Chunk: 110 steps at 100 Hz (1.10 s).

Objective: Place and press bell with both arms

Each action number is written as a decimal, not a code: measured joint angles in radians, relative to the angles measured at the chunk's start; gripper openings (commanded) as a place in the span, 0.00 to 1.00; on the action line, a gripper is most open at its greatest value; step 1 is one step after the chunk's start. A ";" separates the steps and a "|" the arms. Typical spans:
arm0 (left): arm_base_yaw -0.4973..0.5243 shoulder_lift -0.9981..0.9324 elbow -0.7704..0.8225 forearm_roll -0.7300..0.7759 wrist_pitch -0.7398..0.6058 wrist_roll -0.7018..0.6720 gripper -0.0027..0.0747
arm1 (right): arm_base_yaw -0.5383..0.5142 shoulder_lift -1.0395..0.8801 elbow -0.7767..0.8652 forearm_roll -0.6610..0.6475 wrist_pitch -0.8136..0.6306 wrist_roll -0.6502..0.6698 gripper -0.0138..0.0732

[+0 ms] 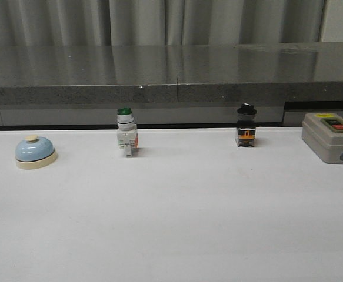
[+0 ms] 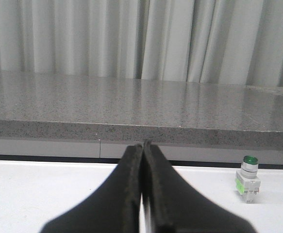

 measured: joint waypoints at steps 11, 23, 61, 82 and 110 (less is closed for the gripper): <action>0.000 0.000 0.000 0.000 0.000 0.000 0.01 | 0.000 0.000 0.000 0.000 0.000 0.000 0.08; 0.000 0.000 0.000 0.000 0.000 0.000 0.01 | 0.000 0.000 0.000 0.000 0.000 0.000 0.08; 0.000 0.000 -0.007 -0.013 0.059 0.000 0.01 | 0.000 0.000 0.000 0.000 0.000 0.000 0.08; 0.000 0.079 -0.156 -0.015 0.244 0.000 0.01 | 0.000 0.000 0.000 0.000 0.000 0.000 0.08; 0.000 0.437 -0.455 -0.015 0.440 0.000 0.01 | 0.000 0.000 0.000 0.000 0.000 0.000 0.08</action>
